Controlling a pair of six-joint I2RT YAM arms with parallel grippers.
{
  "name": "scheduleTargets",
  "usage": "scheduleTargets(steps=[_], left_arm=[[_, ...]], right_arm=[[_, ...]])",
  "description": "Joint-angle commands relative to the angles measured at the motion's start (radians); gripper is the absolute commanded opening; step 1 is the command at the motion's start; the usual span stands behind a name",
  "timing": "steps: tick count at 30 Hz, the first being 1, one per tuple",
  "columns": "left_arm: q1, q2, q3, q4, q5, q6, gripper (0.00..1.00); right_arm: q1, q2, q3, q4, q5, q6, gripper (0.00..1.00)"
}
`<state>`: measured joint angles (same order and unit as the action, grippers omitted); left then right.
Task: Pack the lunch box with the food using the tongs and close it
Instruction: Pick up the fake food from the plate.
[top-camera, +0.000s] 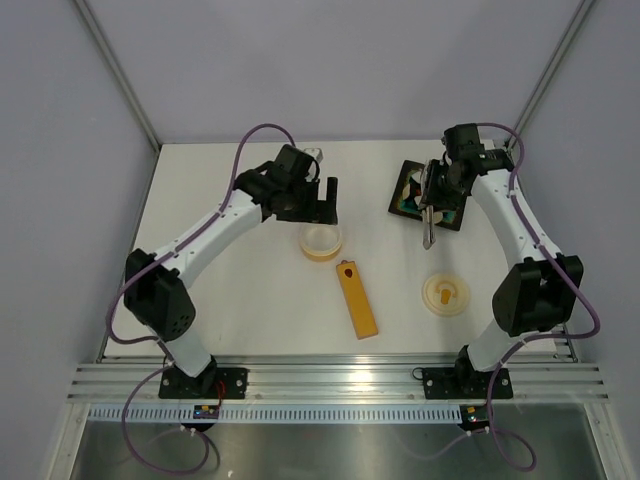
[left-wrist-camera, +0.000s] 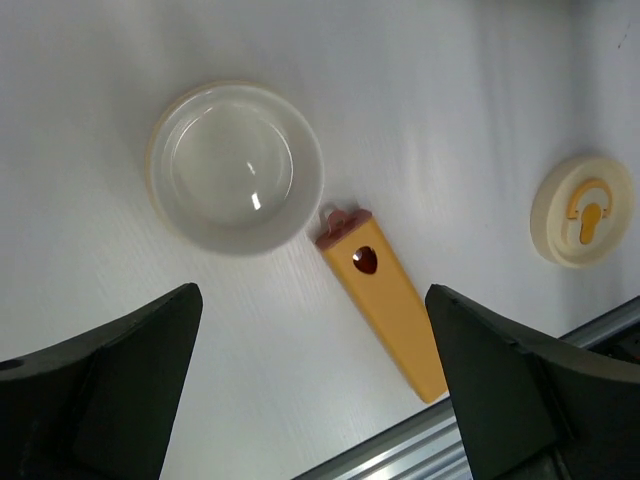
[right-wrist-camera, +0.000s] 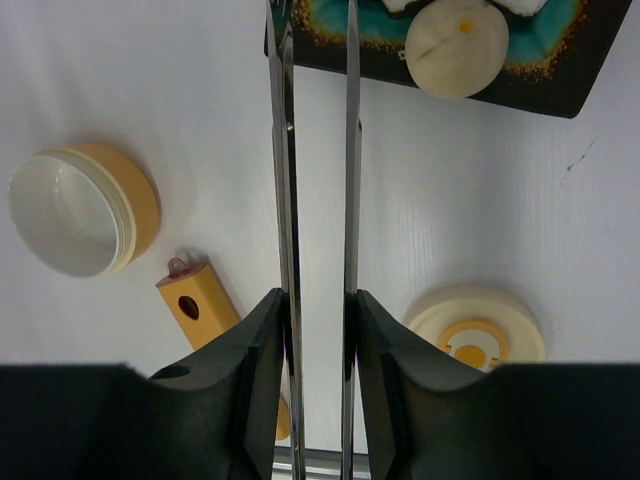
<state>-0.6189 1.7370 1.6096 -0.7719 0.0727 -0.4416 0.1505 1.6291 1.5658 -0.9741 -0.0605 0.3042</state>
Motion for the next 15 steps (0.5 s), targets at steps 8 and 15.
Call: scheduleTargets(steps=[8,15], left_arm=[[0.090,-0.194,-0.135,-0.079,-0.180,0.007,0.99],[0.094,-0.241,-0.194,-0.069,-0.197,0.004,0.99]], right_arm=[[-0.052,0.113,0.174,-0.014,-0.038,-0.045,0.43],[-0.057,0.137,0.212,-0.018,-0.032,-0.043,0.46]])
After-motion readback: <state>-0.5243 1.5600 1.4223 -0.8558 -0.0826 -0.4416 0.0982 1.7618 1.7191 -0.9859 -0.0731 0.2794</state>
